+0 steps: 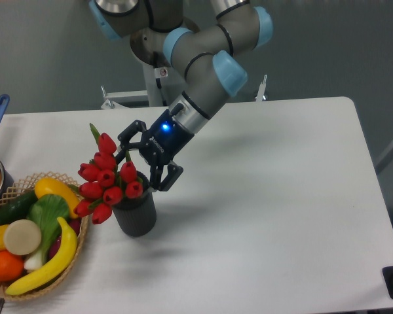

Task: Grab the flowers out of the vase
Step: 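Lower the open gripper around the tulip stems above the vase rim, then close the gripper on the tulip stems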

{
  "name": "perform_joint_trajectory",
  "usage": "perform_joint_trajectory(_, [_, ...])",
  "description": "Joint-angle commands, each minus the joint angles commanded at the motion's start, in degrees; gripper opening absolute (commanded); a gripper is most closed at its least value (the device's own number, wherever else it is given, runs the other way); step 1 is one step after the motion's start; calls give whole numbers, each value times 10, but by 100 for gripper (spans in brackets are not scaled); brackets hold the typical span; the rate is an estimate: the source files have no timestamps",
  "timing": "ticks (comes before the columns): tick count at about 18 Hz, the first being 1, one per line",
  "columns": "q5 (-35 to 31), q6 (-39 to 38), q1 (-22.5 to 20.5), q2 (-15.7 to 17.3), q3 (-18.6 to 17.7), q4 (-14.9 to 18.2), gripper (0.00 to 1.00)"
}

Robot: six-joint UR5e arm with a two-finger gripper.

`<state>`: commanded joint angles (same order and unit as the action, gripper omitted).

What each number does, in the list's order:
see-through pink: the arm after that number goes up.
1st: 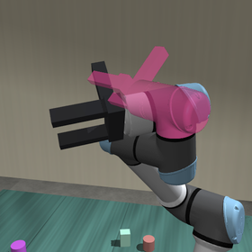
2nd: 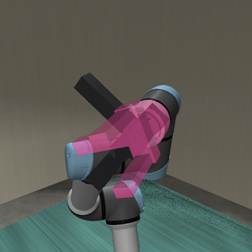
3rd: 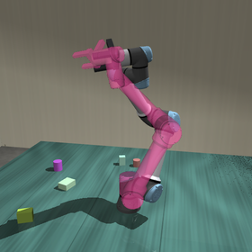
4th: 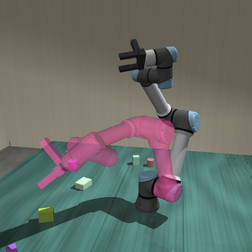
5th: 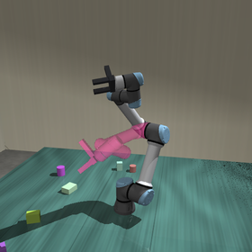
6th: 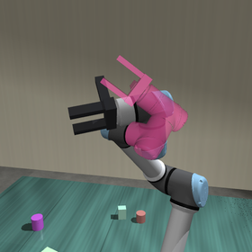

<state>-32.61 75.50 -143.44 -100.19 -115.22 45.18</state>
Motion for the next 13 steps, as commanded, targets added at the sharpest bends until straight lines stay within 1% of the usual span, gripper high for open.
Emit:
perform_joint_trajectory(9, [1, -1, 4, -7, 9, -1, 100])
perform_joint_trajectory(10, [1, -1, 4, -7, 11, -1, 97])
perform_joint_trajectory(11, [1, -1, 4, -8, 11, -1, 91])
perform_joint_trajectory(13, [1, -1, 4, -8, 11, -1, 82])
